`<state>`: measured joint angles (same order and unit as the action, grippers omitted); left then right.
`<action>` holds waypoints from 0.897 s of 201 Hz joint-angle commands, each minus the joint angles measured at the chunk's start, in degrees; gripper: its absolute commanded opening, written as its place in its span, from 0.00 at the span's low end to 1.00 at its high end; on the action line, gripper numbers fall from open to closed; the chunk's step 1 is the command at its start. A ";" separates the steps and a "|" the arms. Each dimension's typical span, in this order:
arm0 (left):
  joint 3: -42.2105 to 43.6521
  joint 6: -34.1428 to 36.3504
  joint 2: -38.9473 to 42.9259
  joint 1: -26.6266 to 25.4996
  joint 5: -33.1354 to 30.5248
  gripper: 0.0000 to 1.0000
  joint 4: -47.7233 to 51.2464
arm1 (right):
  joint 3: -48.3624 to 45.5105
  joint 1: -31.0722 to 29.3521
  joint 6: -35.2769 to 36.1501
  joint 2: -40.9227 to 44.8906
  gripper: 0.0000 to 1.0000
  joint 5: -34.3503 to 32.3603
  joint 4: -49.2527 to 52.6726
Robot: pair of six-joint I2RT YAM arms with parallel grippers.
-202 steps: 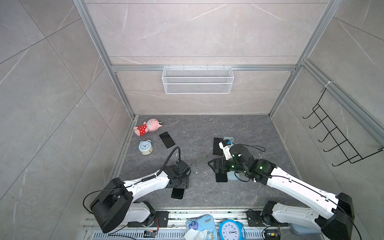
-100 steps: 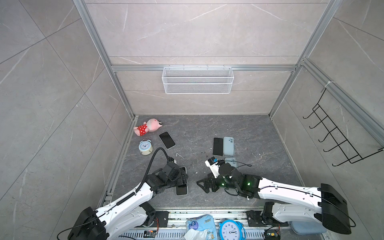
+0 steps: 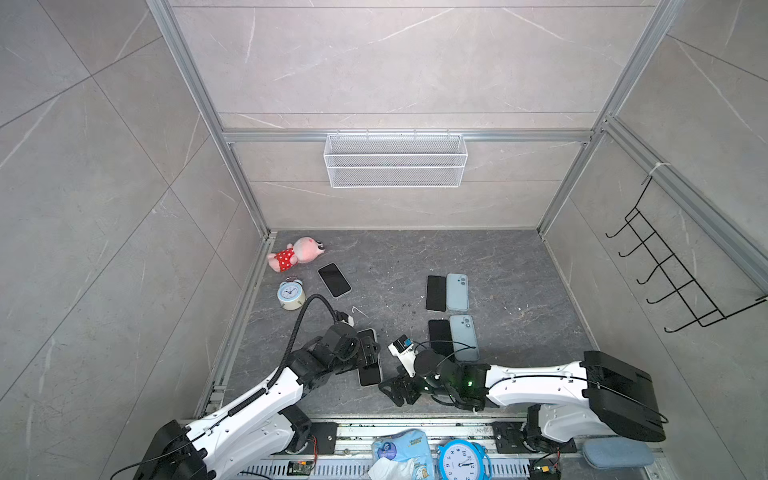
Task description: Take the phone out of the phone case
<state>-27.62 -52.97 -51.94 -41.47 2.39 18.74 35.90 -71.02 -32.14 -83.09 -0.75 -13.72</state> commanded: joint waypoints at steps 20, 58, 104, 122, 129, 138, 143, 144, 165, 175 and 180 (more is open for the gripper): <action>-0.41 -1.74 2.76 0.25 2.65 0.50 -5.07 | 0.62 -0.34 -0.89 -2.14 0.81 -4.00 -5.74; 0.99 -2.99 3.05 0.14 3.43 0.48 -8.16 | 2.28 -0.26 -1.72 -4.62 0.75 -3.73 -7.76; 1.43 -4.00 5.11 0.16 3.13 0.47 -9.07 | 2.26 0.10 -3.53 -4.41 0.51 -5.84 -8.48; 1.74 -4.69 5.92 0.15 3.40 0.47 -9.98 | 2.38 0.45 -4.01 -4.19 0.42 -6.05 -8.67; 1.88 -4.98 6.15 0.13 3.41 0.47 -10.58 | 2.58 0.50 -3.98 -4.12 0.40 -5.57 -8.77; 2.15 -5.30 6.56 0.10 3.45 0.47 -11.41 | 2.81 0.61 -3.94 -4.16 0.40 -5.17 -9.00; 2.28 -5.45 6.74 0.08 3.59 0.47 -11.80 | 2.92 0.62 -3.92 -4.13 0.40 -4.92 -9.05; 2.29 -5.51 6.75 0.08 3.59 0.46 -11.89 | 2.98 0.58 -3.91 -4.16 0.39 -4.90 -9.00; 2.70 -6.17 7.10 -0.05 3.95 0.46 -13.35 | 2.78 1.08 -4.02 -3.77 0.35 -4.72 -9.52; 2.85 -6.37 7.12 -0.02 3.94 0.46 -13.71 | 2.47 1.29 -4.26 -3.34 0.31 -4.48 -9.94; 2.84 -6.36 7.12 -0.03 3.96 0.45 -13.75 | 2.22 1.49 -4.36 -3.11 0.29 -4.37 -10.21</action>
<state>-24.53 -57.87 -46.06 -41.50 4.95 11.03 37.50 -70.35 -35.99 -87.48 -5.17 -22.15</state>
